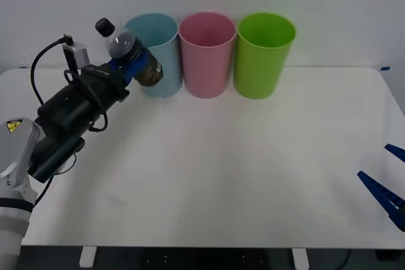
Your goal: Grasp the object on the table and drop it into the matching bin: aluminum can to the light blue bin, PET bottle to the pink bin.
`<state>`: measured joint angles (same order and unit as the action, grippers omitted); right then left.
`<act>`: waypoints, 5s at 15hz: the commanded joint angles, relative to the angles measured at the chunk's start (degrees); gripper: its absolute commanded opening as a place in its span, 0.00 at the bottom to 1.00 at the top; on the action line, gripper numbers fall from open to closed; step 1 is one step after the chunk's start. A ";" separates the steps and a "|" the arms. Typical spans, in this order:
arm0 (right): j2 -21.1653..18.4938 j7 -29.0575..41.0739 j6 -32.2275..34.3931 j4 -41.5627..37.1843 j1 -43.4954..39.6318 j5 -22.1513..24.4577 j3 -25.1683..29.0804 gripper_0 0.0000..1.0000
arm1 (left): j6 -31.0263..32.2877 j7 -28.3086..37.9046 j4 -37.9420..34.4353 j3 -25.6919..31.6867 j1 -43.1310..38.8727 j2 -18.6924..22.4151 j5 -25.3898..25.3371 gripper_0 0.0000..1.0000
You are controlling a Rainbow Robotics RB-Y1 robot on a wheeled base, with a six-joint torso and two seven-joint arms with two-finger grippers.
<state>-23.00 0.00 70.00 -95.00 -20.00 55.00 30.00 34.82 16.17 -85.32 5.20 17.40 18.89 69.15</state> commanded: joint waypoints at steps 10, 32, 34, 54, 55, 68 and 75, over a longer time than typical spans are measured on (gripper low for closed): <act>0.00 0.00 0.00 0.00 0.00 0.00 0.00 1.00 | -0.11 16.97 0.77 -0.45 11.35 1.24 7.49 0.01; 0.00 0.00 0.00 0.00 0.00 0.00 0.00 1.00 | -16.98 -7.99 58.34 -0.45 55.29 -13.09 19.62 0.00; 0.00 0.00 0.00 0.00 0.00 0.00 0.00 1.00 | -17.77 -8.08 58.34 -0.45 55.29 -13.62 19.53 0.00; 0.00 0.00 0.00 0.00 0.00 0.00 0.00 1.00 | -12.59 -10.19 58.25 -1.68 52.92 -9.92 9.60 1.00; 0.00 0.00 0.00 0.00 0.00 0.00 0.00 1.00 | -11.88 -10.63 57.90 -2.74 52.30 -8.96 7.49 1.00; 0.00 0.00 0.00 0.00 0.00 0.00 0.00 1.00 | -8.19 -11.16 32.41 -16.01 28.92 7.13 -17.56 1.00; 0.00 0.00 0.00 0.00 0.00 0.00 0.00 1.00 | -1.95 -12.57 22.57 -12.67 16.09 13.28 -20.28 1.00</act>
<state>-23.00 0.00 70.00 -95.00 -20.00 55.00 30.00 31.69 3.94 -62.10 -8.19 34.68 31.93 48.65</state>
